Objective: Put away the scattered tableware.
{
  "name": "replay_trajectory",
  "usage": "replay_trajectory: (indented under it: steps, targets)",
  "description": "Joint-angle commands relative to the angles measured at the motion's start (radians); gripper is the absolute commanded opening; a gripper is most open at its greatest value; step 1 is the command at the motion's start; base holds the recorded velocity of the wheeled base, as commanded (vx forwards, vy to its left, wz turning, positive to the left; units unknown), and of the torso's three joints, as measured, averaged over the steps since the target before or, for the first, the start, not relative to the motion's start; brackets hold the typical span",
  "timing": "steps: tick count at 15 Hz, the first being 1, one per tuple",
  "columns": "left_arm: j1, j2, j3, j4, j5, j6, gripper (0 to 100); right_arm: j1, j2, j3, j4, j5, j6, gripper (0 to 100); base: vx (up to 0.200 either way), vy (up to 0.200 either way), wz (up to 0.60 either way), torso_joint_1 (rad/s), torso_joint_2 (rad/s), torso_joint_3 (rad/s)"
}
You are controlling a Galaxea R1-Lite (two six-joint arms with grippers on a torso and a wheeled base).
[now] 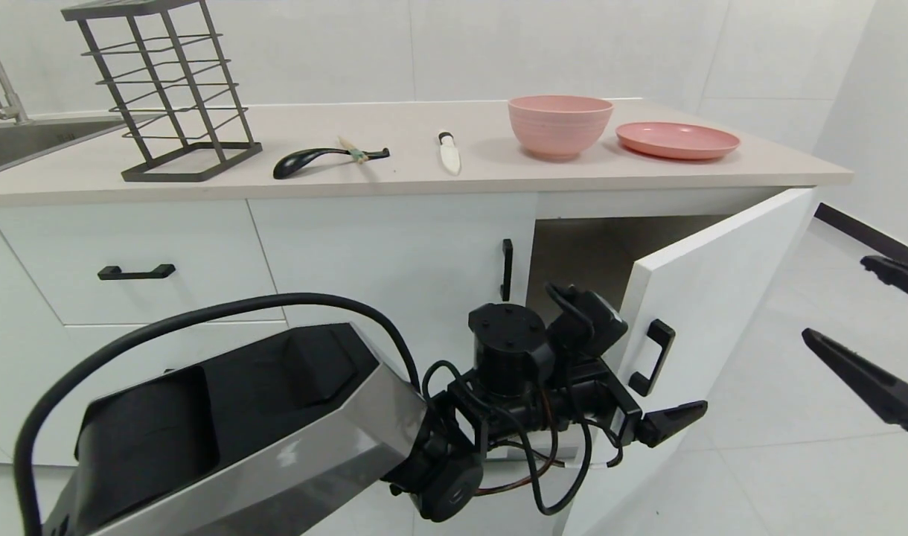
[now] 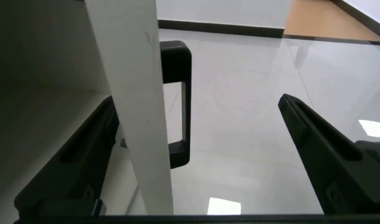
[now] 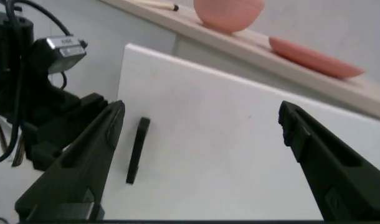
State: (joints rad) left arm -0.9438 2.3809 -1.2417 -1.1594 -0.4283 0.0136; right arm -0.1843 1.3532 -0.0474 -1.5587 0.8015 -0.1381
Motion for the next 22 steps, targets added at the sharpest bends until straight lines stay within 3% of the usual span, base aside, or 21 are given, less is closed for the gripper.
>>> replay_trajectory:
  steps: [1,7,10,14,17,19,22]
  targets:
    - [-0.032,0.004,-0.008,-0.017,-0.006,0.0,100,0.0,-0.101,-0.068,0.005,-0.031,0.031,100,0.0,0.0,0.0,0.0,0.0,0.0]
    - [-0.078,0.009,-0.01,-0.022,-0.007,-0.001,100,0.003,-0.152,-0.115,0.005,-0.062,0.055,100,0.0,0.0,0.0,0.0,0.0,0.0]
    - [-0.125,0.035,-0.064,-0.02,-0.01,-0.001,100,0.002,-0.177,-0.138,0.005,-0.062,0.057,100,0.0,0.0,0.0,0.0,0.0,0.0]
    - [-0.25,0.152,-0.209,0.015,-0.007,-0.003,100,0.0,-0.287,-0.192,0.037,-0.097,0.055,100,0.0,0.0,0.0,0.0,0.0,0.0]
    - [-0.346,0.279,-0.406,0.072,-0.004,-0.004,100,0.003,-0.381,-0.218,0.129,-0.097,0.055,100,0.0,0.0,0.0,0.0,0.0,0.0]
    - [-0.32,0.284,-0.433,0.081,-0.001,-0.007,100,0.003,-0.414,-0.226,0.143,-0.096,0.055,100,0.0,0.0,0.0,0.0,0.0,0.0]
    - [-0.202,0.167,-0.375,0.026,0.006,-0.02,100,0.003,-0.433,-0.226,0.16,-0.091,0.055,100,0.0,0.0,0.0,0.0,0.0,0.0]
